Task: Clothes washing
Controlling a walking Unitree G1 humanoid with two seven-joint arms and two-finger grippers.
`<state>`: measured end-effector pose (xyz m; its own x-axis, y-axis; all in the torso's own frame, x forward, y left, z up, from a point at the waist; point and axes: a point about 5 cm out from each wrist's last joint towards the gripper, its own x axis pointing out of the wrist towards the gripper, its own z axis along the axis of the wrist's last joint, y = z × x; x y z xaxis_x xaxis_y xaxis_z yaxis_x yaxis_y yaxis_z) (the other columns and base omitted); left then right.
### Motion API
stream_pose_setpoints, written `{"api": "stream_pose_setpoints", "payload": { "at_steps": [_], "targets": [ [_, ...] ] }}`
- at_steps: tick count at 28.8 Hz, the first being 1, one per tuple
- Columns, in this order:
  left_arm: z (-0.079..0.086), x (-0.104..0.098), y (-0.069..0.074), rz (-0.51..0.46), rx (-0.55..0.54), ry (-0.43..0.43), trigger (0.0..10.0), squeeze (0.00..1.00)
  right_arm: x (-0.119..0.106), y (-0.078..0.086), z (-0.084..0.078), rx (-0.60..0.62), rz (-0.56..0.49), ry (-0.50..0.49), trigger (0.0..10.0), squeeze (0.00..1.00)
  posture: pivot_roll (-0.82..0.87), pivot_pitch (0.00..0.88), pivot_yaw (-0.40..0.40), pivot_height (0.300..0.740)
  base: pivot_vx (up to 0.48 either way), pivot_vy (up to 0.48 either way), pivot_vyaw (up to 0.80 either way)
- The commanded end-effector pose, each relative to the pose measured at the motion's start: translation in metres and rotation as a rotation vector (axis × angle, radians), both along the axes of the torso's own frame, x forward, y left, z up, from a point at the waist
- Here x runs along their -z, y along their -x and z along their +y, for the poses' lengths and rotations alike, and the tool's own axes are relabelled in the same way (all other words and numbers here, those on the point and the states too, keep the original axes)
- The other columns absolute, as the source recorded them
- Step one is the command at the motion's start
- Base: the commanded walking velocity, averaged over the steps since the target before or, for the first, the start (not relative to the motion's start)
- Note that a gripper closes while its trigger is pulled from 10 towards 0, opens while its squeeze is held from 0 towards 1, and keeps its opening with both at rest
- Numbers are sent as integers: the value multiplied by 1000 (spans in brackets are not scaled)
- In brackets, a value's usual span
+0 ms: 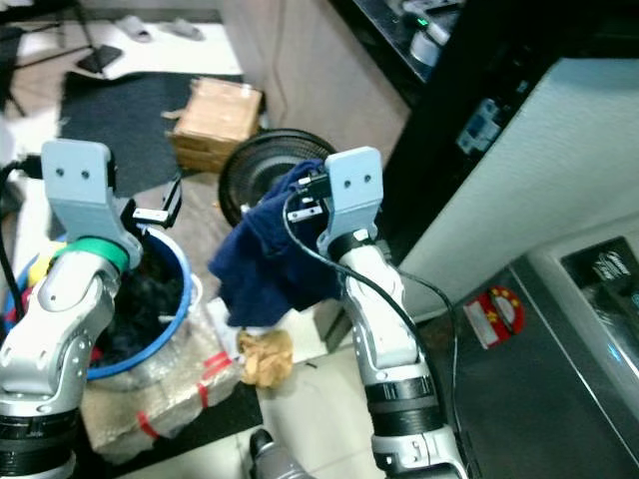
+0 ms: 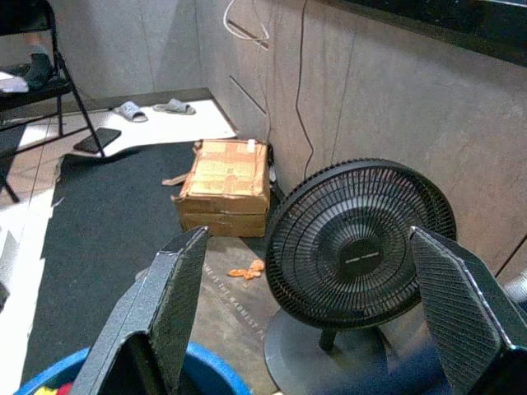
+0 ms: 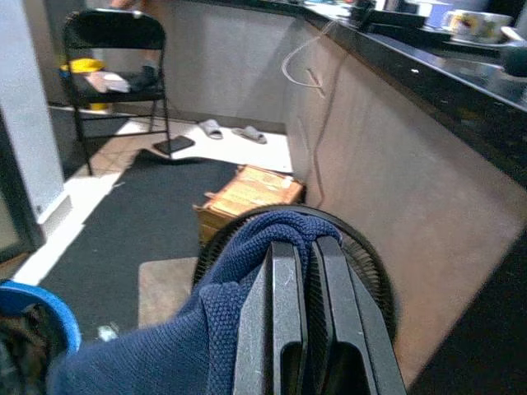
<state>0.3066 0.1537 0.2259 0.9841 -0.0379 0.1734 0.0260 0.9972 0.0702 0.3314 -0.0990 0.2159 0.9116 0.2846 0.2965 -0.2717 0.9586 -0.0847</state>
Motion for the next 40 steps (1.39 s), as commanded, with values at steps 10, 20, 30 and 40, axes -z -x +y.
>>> {"api": "stream_pose_setpoints", "payload": {
  "at_steps": [10,20,30,40],
  "targets": [
    [4,-4,-2,-20,6,-71,10000,0,-5,-4,3,17,-35,-24,10000,0,87,33,22,740,0,0,-800],
    [13,-21,-12,-94,18,-139,10000,0,-17,-6,25,8,-120,-27,10000,0,72,0,89,740,0,0,-800],
    [21,-32,-10,-155,-3,-174,10000,0,-18,-3,33,-23,-145,-37,10000,0,67,0,76,740,0,0,-800],
    [22,-57,-6,-265,19,-159,10000,0,-42,5,25,-48,-276,10,10000,0,59,0,64,740,0,0,-800]
  ]
}}
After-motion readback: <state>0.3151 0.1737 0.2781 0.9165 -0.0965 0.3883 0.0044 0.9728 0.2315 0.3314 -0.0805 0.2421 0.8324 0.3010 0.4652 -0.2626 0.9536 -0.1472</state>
